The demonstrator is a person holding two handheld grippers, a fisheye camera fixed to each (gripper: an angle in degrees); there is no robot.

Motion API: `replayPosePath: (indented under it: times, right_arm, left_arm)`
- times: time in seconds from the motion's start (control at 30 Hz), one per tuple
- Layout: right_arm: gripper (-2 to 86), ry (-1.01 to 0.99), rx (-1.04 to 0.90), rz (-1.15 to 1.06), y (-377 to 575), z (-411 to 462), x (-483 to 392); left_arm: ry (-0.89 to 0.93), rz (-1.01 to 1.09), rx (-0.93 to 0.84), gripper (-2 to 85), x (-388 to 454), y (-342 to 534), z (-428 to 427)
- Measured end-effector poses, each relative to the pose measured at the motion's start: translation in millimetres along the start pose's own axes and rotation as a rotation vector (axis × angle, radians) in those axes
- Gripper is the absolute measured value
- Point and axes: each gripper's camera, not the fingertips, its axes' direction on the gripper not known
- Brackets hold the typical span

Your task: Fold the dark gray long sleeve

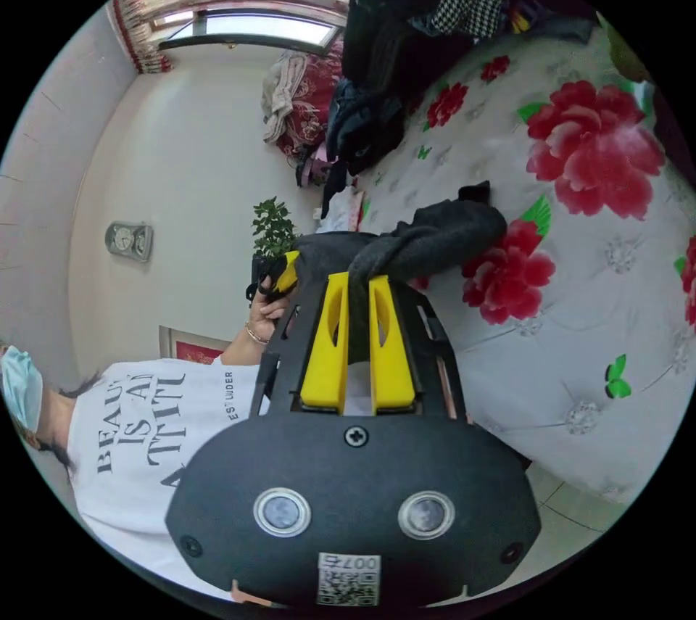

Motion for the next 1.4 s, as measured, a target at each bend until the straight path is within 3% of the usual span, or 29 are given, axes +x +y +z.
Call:
replayPosePath:
  times: [0.23,0.47,0.57,0.67,0.87,0.97,1.07,1.2,1.4]
  right_arm:
    - [2.5,0.043,0.212,-0.133,-49.3,-134.1,-65.0]
    - [2.9,0.198,0.565,-0.465,-40.8,-306.8,-200.4]
    - [3.2,0.323,0.676,-0.56,-9.0,-344.1,-231.4]
    - [3.4,0.47,0.749,-0.481,13.4,-356.1,-216.5]
    - [3.5,0.692,0.698,0.033,45.2,-318.8,-66.9]
    - [3.4,0.604,0.658,0.045,77.7,-255.6,-19.0]
    - [3.2,0.703,0.496,0.056,87.9,-173.8,3.4]
    - [2.0,0.782,0.232,0.016,75.2,-70.2,13.0]
    - [-0.1,0.923,-0.06,-0.133,27.2,45.2,-2.9]
  left_arm:
    - [0.149,0.193,-0.006,3.9,107.4,-90.2,84.4]
    - [0.356,0.542,0.036,4.3,292.6,-152.8,164.0]
    - [0.347,0.643,0.0,4.9,341.1,-153.9,207.1]
    - [0.219,0.657,-0.096,6.0,351.2,-149.9,270.4]
    - [-0.169,0.511,-0.321,7.6,245.5,-109.6,358.9]
    - [-0.326,0.408,-0.432,7.7,167.7,-66.9,362.6]
    - [-0.435,0.26,-0.466,7.4,103.5,-35.6,337.3]
    - [-0.499,0.114,-0.353,6.8,59.2,-22.7,276.4]
    - [-0.668,0.098,-0.234,2.5,56.5,-22.5,224.3]
